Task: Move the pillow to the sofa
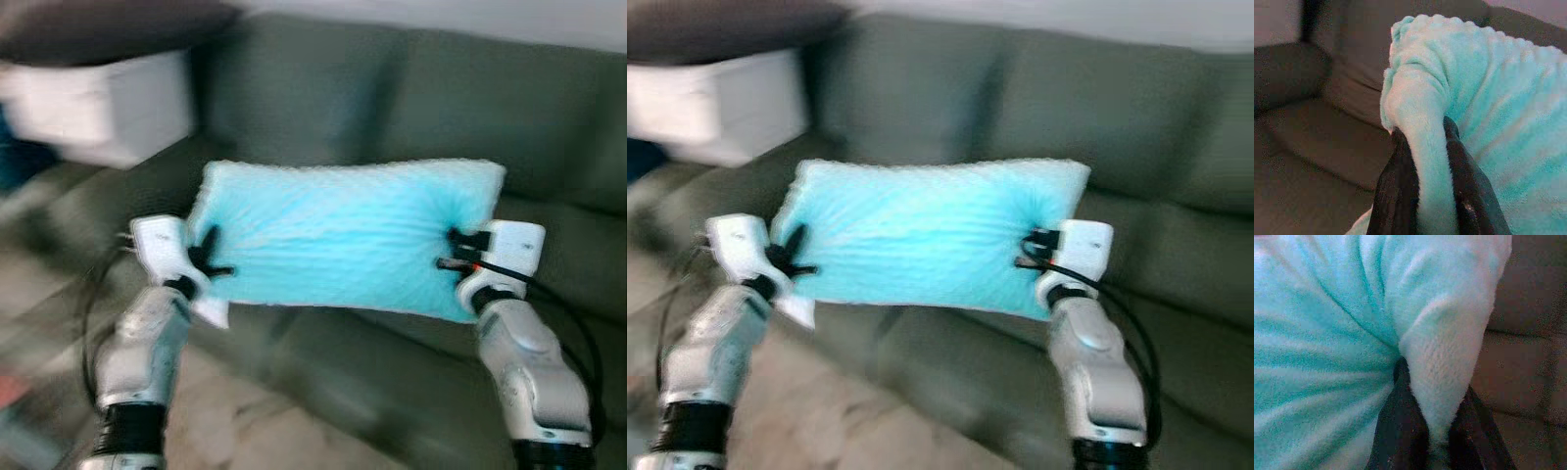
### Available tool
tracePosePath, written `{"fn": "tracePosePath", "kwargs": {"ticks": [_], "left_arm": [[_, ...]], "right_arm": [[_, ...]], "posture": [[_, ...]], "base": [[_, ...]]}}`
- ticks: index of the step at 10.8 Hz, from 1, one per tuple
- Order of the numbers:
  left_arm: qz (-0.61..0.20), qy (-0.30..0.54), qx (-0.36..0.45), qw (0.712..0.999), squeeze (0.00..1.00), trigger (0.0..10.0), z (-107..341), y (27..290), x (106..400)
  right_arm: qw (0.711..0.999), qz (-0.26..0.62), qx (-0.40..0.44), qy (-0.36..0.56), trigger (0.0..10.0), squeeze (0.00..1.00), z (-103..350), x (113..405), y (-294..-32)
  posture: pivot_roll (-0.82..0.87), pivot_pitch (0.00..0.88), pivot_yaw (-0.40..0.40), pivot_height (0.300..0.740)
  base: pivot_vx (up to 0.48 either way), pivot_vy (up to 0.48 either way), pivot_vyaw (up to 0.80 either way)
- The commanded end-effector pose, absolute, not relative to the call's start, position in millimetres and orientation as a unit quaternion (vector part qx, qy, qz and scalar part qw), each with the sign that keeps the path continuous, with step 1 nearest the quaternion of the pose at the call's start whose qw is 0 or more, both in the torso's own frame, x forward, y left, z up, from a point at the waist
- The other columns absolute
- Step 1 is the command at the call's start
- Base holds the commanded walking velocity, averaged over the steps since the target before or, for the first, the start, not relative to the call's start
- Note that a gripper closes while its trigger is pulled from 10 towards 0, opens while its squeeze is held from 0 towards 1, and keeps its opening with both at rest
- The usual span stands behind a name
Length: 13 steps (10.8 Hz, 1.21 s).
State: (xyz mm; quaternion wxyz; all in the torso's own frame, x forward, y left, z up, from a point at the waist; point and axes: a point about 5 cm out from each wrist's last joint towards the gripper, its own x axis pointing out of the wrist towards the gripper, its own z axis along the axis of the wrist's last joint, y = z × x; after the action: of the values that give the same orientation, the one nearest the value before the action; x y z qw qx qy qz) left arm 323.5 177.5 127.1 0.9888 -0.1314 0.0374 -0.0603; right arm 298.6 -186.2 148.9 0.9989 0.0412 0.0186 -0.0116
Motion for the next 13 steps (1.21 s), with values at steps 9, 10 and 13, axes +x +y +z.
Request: {"fn": "tracePosePath", "kwargs": {"ticks": [9, 10, 13], "left_arm": [[-0.07, 0.019, -0.124, 0.99, 0.0, 10.0, 134.8, 183.7, 322.8], [-0.069, 0.02, -0.124, 0.99, 0.0, 10.0, 134.0, 183.6, 322.5], [-0.05, 0.035, -0.12, 0.991, 0.0, 10.0, 129.3, 184.4, 323.7]], "right_arm": [[0.999, -0.015, 0.043, 0.0, 10.0, 0.0, 157.8, 299.7, -185.3], [0.999, -0.016, 0.043, 0.001, 10.0, 0.0, 157.6, 299.6, -185.3], [0.999, -0.016, 0.042, 0.002, 10.0, 0.0, 157.2, 299.6, -185.4]], "posture": [[-0.19, 0.0, 0.017, 0.74], [-0.19, 0.0, 0.017, 0.74], [-0.19, 0.0, 0.018, 0.74]], "base": [[0.035, 0.036, -0.62], [0.322, 0.356, 0.0], [0.0, 0.107, 0.0]]}}
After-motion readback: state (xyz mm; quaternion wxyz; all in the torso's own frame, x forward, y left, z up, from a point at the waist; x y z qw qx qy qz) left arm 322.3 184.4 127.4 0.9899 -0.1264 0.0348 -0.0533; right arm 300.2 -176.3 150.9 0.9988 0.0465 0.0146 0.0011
